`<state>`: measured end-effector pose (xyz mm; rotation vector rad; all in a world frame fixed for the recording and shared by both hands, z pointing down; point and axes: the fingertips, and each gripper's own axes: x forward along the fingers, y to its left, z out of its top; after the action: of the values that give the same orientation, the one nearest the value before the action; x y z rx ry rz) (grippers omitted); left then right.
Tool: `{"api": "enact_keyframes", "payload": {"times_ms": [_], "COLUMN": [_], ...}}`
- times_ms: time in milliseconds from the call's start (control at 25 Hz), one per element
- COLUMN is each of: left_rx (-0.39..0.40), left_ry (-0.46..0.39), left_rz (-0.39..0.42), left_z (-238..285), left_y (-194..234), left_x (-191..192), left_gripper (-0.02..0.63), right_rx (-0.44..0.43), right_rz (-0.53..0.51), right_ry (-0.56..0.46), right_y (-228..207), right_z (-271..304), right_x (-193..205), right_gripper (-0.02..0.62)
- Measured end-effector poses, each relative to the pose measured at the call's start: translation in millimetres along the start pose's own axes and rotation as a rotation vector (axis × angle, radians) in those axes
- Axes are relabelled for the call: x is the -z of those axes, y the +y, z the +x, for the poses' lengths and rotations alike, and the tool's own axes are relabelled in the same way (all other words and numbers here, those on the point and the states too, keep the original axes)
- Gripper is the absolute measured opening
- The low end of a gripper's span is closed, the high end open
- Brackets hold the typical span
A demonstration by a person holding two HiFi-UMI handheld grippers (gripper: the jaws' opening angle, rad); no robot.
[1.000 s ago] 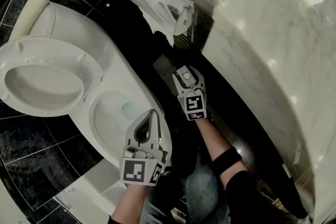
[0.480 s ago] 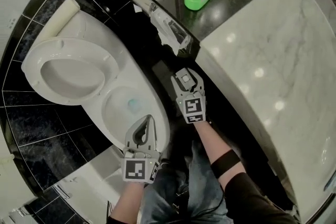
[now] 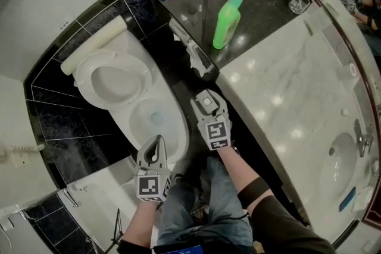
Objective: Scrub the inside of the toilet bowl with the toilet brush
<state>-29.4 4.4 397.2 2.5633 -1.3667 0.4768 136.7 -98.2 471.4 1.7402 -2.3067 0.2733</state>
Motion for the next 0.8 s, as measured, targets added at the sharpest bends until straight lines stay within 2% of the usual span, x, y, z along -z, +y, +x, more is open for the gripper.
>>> {"api": "enact_keyframes", "payload": {"times_ms": [120, 440, 640, 800], "left_rx": [-0.045, -0.199, -0.301, -0.368], "left_ry": [0.007, -0.009, -0.043, -0.057], "left_rz": [-0.033, -0.021, -0.065, -0.077], "left_z": [-36.0, -137.0, -195.2, -233.6], "left_y": [6.7, 55.0, 84.0, 103.2], "left_x": [-35.2, -90.3, -120.2, -124.8], "left_gripper": [0.0, 0.0, 0.0, 0.0], "right_rx": [-0.046, -0.205, -0.304, -0.361], "right_rz": [-0.013, -0.072, -0.117, -0.12], "right_ry": [-0.007, -0.022, -0.049, -0.067], "right_y": [22.2, 105.7, 159.6, 190.7], "right_z": [-26.1, -84.3, -106.6, -120.9], "right_x": [-52.2, -166.0, -217.9, -241.6], "right_gripper": [0.253, 0.253, 0.253, 0.253]}}
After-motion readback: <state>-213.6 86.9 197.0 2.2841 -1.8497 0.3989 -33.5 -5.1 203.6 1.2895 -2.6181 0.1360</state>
